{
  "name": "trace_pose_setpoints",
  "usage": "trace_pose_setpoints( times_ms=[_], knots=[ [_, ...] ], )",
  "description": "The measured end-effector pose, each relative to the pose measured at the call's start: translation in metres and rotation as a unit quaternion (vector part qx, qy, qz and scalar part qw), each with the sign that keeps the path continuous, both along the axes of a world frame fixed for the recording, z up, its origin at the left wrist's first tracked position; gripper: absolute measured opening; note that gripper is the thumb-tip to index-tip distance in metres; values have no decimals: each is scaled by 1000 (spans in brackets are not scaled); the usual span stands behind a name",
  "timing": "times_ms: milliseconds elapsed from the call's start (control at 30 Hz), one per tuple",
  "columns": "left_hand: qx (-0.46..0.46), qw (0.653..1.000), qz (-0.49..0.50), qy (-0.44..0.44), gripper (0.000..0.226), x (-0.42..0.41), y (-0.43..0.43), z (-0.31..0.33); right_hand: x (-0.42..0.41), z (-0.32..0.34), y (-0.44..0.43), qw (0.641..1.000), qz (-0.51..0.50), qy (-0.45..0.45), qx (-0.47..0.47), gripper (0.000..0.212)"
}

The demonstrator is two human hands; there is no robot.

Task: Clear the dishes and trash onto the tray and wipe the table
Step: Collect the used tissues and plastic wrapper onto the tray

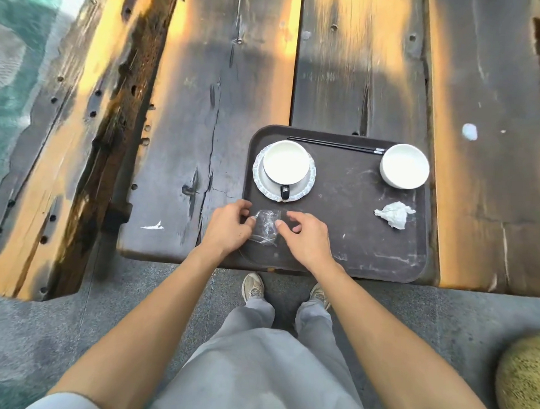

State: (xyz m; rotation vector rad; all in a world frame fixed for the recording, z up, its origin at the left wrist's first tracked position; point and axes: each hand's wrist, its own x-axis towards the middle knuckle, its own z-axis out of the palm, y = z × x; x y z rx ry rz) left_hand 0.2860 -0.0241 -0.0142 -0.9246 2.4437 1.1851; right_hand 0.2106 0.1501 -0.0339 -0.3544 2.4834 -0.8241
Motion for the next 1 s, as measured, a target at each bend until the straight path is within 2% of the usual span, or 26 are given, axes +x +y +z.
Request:
trace_pose_setpoints(
  times_ms=[233, 367, 433, 500, 667, 833, 933, 1000],
  knots=[
    [-67, 986, -119, 91, 36, -28, 40, 12, -49, 0, 74, 994, -54, 70, 67, 33],
    [-78, 977, -183, 76, 39, -56, 81, 9, -86, -2, 132, 969, -70, 163, 173, 40],
    [-88, 970, -218, 54, 41, -73, 102, 4, -100, -4, 156, 956, -25, 172, 236, 46],
    [-100, 963, -247, 24, 44, -87, 120, 1, -112, -7, 173, 955, 13, 165, 246, 42],
    [-123, 959, -253, -6, 46, -124, 159, -1, -134, -14, 202, 984, 15, 149, 96, 17],
    [-146, 963, -225, 5, 44, -170, 186, 10, -151, 14, 218, 991, -4, 130, -18, 16],
    [-152, 966, -206, 30, 41, -201, 199, 19, -170, 42, 231, 994, -41, 45, -94, 13],
    [-158, 967, -198, 42, 41, -220, 206, 25, -186, 58, 239, 981, -81, -42, -171, 11]
  ],
)
